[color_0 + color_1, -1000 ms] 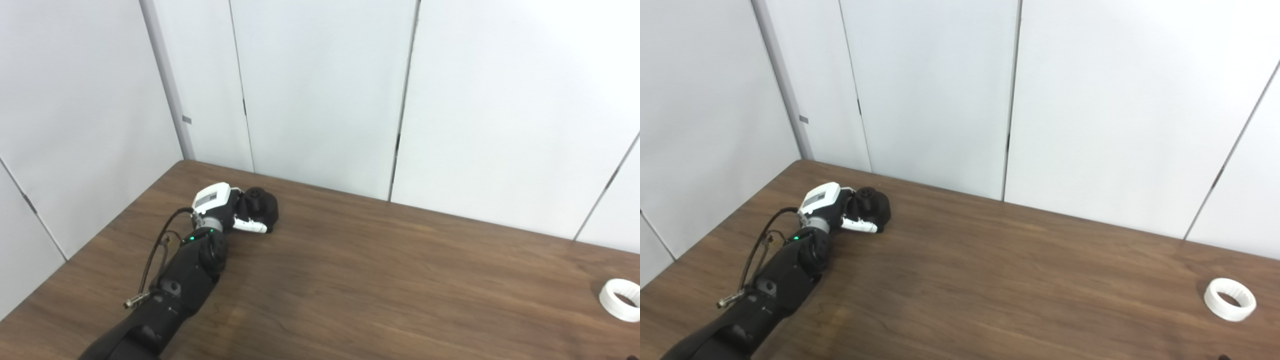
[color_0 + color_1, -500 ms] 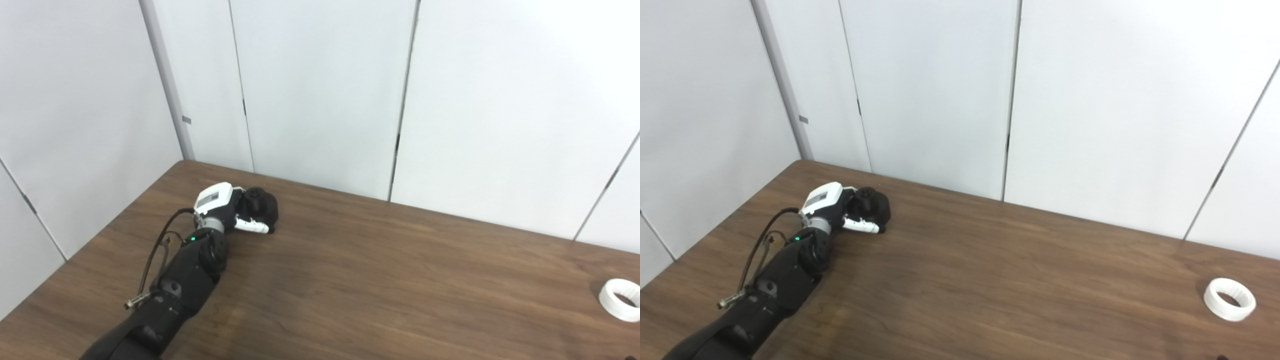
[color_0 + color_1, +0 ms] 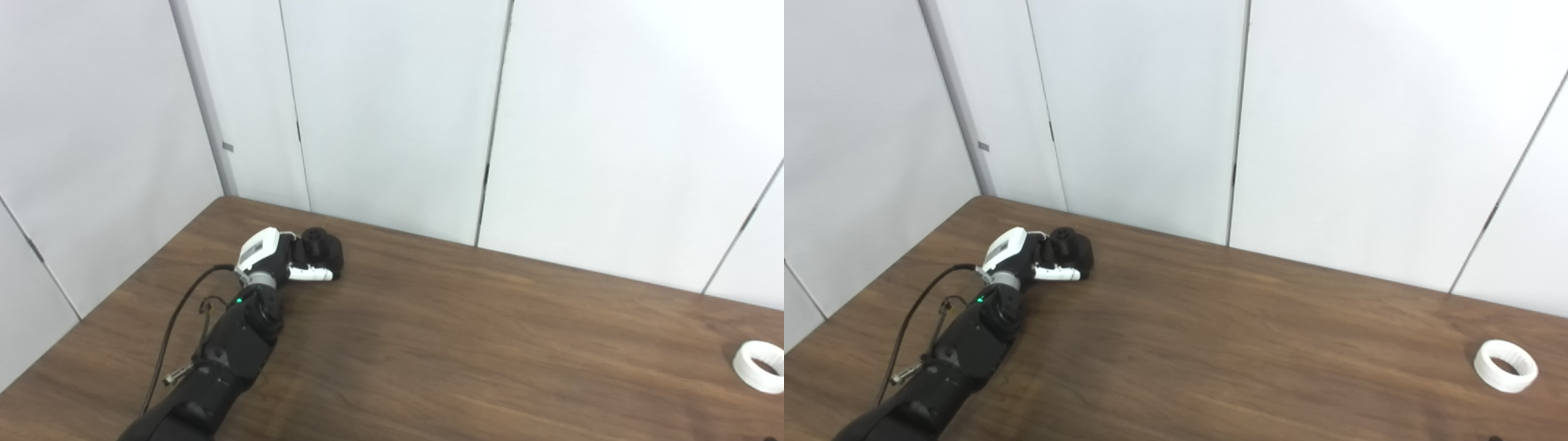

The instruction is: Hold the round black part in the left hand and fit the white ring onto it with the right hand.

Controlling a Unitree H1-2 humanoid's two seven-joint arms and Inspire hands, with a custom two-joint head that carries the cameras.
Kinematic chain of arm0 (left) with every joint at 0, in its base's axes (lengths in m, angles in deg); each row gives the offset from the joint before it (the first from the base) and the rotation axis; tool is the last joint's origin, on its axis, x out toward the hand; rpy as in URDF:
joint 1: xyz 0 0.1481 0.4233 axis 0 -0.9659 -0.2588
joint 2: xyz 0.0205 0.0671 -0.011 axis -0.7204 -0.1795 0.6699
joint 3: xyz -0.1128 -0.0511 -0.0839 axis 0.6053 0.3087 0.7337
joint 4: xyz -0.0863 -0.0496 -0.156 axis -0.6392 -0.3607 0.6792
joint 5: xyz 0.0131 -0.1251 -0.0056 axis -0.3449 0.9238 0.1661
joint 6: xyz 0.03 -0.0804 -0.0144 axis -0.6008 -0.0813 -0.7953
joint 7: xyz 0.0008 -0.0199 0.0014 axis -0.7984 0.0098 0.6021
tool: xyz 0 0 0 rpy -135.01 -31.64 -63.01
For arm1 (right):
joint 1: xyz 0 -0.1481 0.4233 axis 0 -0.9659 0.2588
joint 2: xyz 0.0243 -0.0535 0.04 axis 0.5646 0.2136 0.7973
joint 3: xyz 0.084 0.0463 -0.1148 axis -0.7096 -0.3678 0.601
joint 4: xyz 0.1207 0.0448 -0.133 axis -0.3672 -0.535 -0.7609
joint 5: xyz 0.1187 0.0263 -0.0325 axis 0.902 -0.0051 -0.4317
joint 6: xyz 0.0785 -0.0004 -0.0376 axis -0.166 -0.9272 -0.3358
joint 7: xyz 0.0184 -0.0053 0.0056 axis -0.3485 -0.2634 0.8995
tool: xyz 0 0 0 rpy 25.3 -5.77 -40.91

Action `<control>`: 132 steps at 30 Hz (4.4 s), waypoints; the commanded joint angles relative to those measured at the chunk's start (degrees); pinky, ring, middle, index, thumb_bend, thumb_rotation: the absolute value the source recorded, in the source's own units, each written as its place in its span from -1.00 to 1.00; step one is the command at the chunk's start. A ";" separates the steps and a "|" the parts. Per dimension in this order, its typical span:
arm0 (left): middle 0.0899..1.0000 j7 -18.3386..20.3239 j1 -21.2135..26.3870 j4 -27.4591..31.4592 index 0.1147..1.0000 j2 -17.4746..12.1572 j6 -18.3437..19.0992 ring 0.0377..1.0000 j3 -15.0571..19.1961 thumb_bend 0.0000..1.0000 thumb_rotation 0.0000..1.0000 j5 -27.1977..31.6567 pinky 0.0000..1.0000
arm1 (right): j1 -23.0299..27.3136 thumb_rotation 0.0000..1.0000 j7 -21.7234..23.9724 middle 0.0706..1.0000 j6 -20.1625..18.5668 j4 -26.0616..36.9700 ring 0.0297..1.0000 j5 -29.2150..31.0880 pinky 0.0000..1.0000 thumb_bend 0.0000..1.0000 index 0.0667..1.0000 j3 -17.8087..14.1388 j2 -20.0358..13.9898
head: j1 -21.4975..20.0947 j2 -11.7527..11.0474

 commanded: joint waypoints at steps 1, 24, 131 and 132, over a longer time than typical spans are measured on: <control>0.71 -1.11 2.90 -0.42 0.29 -0.83 -1.59 0.86 0.94 1.00 -0.23 1.21 0.97 | 0.52 1.00 0.21 0.79 1.13 2.48 0.89 0.47 0.85 0.61 0.83 -0.01 -0.85 | -0.02 0.23; 0.64 -5.64 2.97 -3.84 0.06 -0.06 -6.27 0.83 1.14 0.87 -0.56 2.83 0.99 | 0.44 1.00 0.05 0.80 0.75 2.85 0.91 0.42 0.93 0.58 0.87 -0.01 -0.80 | 0.05 0.53; 0.53 23.14 -32.10 53.15 -0.17 13.60 -11.39 0.79 -17.53 0.05 -0.89 -15.66 1.00 | 16.46 0.38 -2.39 0.73 -18.61 18.51 0.82 -16.73 0.85 0.39 0.76 1.30 -8.55 | -27.46 16.18; 0.53 23.02 -32.17 53.09 -0.17 13.60 -11.57 0.79 -17.54 0.05 -0.89 -15.66 1.00 | 18.01 0.33 -0.81 0.73 -18.61 17.94 0.82 -17.50 0.87 0.42 0.76 0.35 -9.47 | -27.75 16.11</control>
